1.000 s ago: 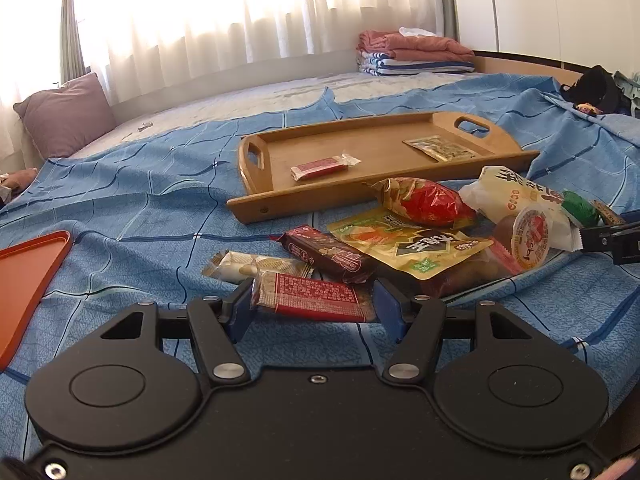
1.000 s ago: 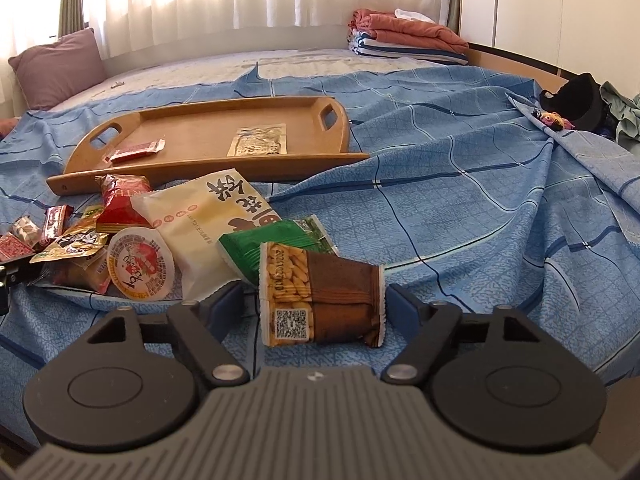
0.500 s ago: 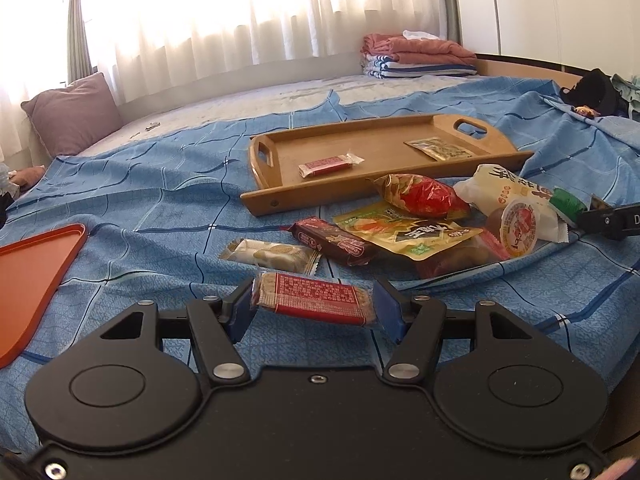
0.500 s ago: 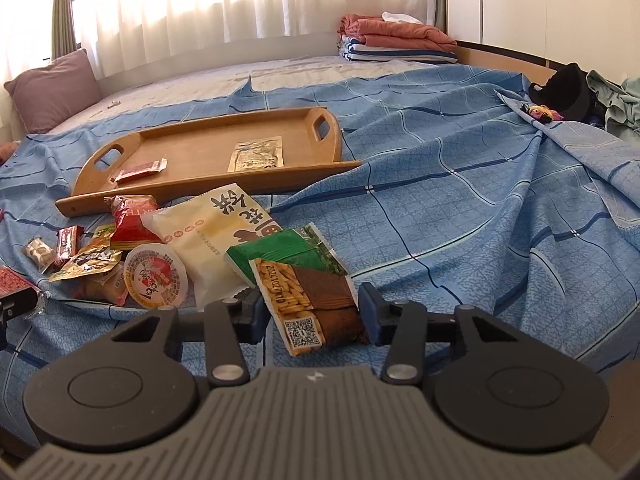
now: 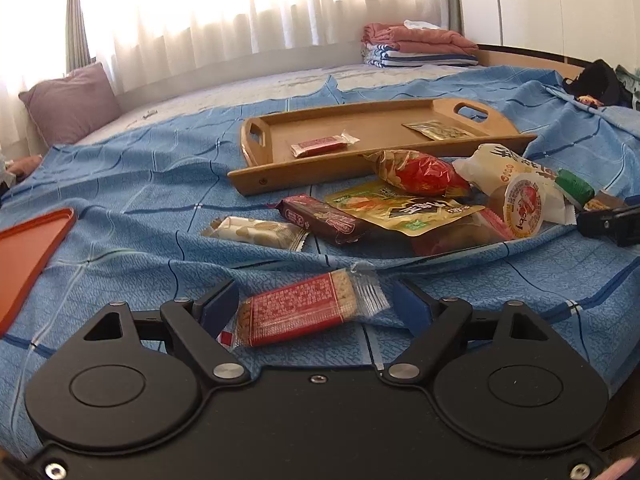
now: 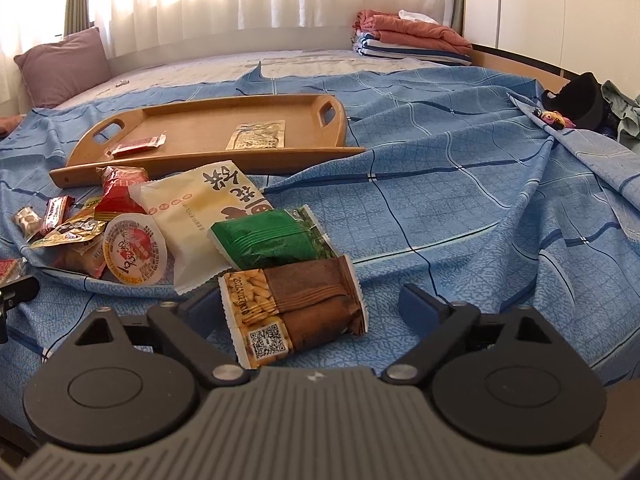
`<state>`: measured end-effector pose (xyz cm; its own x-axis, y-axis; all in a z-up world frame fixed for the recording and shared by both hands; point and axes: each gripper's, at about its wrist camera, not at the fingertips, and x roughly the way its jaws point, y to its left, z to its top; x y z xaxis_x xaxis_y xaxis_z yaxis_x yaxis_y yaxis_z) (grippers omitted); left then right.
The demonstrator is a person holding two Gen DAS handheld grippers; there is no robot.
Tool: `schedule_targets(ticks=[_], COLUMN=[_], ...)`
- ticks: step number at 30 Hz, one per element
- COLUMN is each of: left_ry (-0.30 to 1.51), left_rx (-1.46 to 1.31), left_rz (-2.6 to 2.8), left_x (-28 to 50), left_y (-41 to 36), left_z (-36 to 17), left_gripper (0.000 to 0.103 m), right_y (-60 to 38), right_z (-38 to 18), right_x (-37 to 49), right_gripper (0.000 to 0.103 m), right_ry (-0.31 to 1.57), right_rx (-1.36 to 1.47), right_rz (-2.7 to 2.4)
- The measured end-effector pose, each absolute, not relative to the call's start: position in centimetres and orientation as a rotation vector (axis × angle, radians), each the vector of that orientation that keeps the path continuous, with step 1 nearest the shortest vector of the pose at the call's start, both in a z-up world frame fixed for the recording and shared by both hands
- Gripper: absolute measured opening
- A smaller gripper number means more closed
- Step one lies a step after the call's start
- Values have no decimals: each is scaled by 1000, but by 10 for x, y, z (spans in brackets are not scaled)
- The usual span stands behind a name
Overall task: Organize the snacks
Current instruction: 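Grasp the second red cake bar with the left gripper while the right grasps the brown biscuit pack, then carry the red cake bar and brown biscuit pack over the wooden tray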
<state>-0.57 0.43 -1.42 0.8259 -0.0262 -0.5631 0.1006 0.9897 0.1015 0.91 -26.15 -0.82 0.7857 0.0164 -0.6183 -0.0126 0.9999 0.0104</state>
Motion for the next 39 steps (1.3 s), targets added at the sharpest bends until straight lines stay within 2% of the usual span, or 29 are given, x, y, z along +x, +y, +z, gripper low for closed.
schedule_targets(ticks=[2,3,4,7,10,17,28,39], left_ry=[597,590,581,572,566,520,475,568], left_rx=[100,116,136,144,142,160,112,-60], left_rz=[-76,-71,-69,-68,-61,-54,-82,-137], left_x=[-8,-10,-12,-15,-15,-18,7,104], left_y=[7,5,4,3,5,5,11,32], left_z=[-12,-12,-11,-8,-5,5,42,84], left_gripper=[65,45,35,24,18,6,6,6], right_y=[-257,-255,-252,-247,-246,-240,-234,-237], right_z=[-7,-6,-5,0,7,26,40,65], right_x=[6,5,4,1,-2,-3,21,97], right_gripper=[74,70,67,60,59,57,57,56], right_ry=[663,661,660,659,647,591,582,630], right_rx=[5,0,-4,19,47,31,67,99], right_rz=[35,35,35,31,43,48,68,82])
